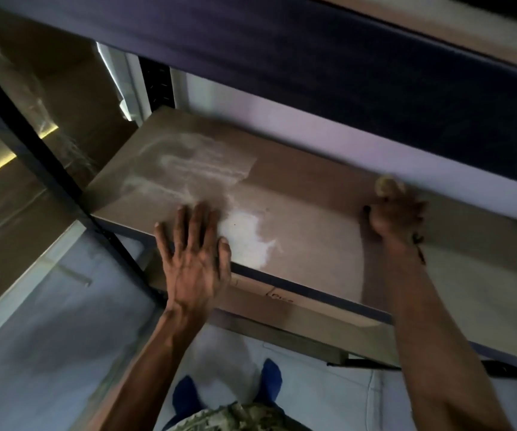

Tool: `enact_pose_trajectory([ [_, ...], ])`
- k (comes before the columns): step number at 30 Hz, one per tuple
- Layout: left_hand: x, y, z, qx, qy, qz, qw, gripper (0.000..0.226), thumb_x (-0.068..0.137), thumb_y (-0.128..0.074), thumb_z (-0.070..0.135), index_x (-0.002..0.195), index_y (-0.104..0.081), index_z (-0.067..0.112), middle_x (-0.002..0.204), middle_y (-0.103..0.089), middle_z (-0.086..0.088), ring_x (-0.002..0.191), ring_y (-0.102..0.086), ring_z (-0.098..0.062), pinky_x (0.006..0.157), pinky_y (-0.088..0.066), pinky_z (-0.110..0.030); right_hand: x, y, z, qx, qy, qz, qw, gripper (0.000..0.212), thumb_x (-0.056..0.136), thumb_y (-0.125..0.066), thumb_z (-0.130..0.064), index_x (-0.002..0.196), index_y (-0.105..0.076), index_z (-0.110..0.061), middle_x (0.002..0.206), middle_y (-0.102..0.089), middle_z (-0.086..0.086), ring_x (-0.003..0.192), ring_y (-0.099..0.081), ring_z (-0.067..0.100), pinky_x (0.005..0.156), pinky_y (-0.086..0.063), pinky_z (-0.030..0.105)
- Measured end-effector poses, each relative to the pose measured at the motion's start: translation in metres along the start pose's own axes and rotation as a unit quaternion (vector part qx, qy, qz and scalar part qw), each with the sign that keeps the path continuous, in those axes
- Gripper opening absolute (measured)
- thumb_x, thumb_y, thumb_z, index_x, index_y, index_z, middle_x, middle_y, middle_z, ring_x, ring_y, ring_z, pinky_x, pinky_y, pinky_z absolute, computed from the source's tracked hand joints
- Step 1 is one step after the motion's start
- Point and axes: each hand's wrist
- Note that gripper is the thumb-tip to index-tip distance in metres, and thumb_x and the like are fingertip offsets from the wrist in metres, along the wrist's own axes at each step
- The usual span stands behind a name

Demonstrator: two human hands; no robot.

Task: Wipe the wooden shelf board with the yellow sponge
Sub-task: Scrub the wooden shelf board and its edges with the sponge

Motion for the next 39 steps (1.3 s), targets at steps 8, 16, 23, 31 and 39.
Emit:
enact_pose_trajectory([
  [8, 0.001, -0.001, -0.003, 0.011, -0.008, 0.002, 1.000, 0.056, 0.102, -0.026, 0.042, 0.152, -0.036, 0.018, 0.161, -0.032, -0.008, 0.152, -0.019, -0.030, 0.120, -0.008, -0.063, -0.056, -0.046, -0.076, -0.045, 0.208, -0.095, 0.972, 0.050, 0.097, -0.048, -0.027, 0.146, -0.040, -0.037, 0.145, -0.036, 0.004, 0.129, -0.037, 0.030, 0.109, -0.027, 0.046],
  [16, 0.002, 0.003, -0.001, 0.003, 0.003, -0.010, 1.000, 0.059, 0.101, -0.022, 0.044, 0.153, -0.034, 0.019, 0.162, -0.030, -0.006, 0.153, -0.017, -0.028, 0.120, -0.010, -0.062, -0.053, -0.007, 0.006, -0.099, -0.066, -0.036, 0.992, 0.052, 0.097, -0.049, -0.033, 0.147, -0.037, -0.028, 0.158, -0.024, 0.015, 0.141, -0.021, 0.045, 0.114, -0.020, 0.057],
  [23, 0.001, 0.007, -0.001, 0.008, -0.004, -0.034, 0.999, 0.059, 0.102, -0.022, 0.045, 0.155, -0.030, 0.021, 0.164, -0.024, -0.005, 0.154, -0.010, -0.027, 0.121, -0.005, -0.061, -0.119, -0.060, -0.107, -0.059, 0.164, -0.036, 0.984, 0.049, 0.091, -0.048, -0.033, 0.139, -0.041, -0.031, 0.132, -0.039, 0.008, 0.112, -0.036, 0.029, 0.093, -0.038, 0.044],
  [31, 0.007, 0.018, -0.022, -0.021, 0.008, -0.020, 1.000, 0.062, 0.100, -0.022, 0.046, 0.152, -0.038, 0.016, 0.163, -0.026, -0.010, 0.154, -0.007, -0.032, 0.121, 0.000, -0.062, -0.079, -0.007, -0.043, -0.050, 0.058, -0.015, 0.997, 0.047, 0.100, -0.037, -0.037, 0.147, -0.038, -0.035, 0.152, -0.036, 0.009, 0.132, -0.032, 0.030, 0.107, -0.014, 0.037],
  [39, 0.009, 0.011, -0.042, 0.012, -0.010, 0.001, 1.000, 0.061, 0.102, -0.022, 0.046, 0.154, -0.032, 0.016, 0.162, -0.027, -0.013, 0.152, -0.016, -0.032, 0.121, -0.008, -0.061, -0.139, -0.027, -0.070, -0.069, -0.023, -0.107, 0.992, 0.069, 0.096, -0.047, -0.030, 0.155, -0.012, -0.029, 0.154, -0.017, 0.017, 0.139, -0.017, 0.049, 0.114, -0.017, 0.061],
])
Point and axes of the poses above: each hand's wrist, its own x-axis towards the middle knuckle, its own y-axis out of the back of the hand, z = x × y
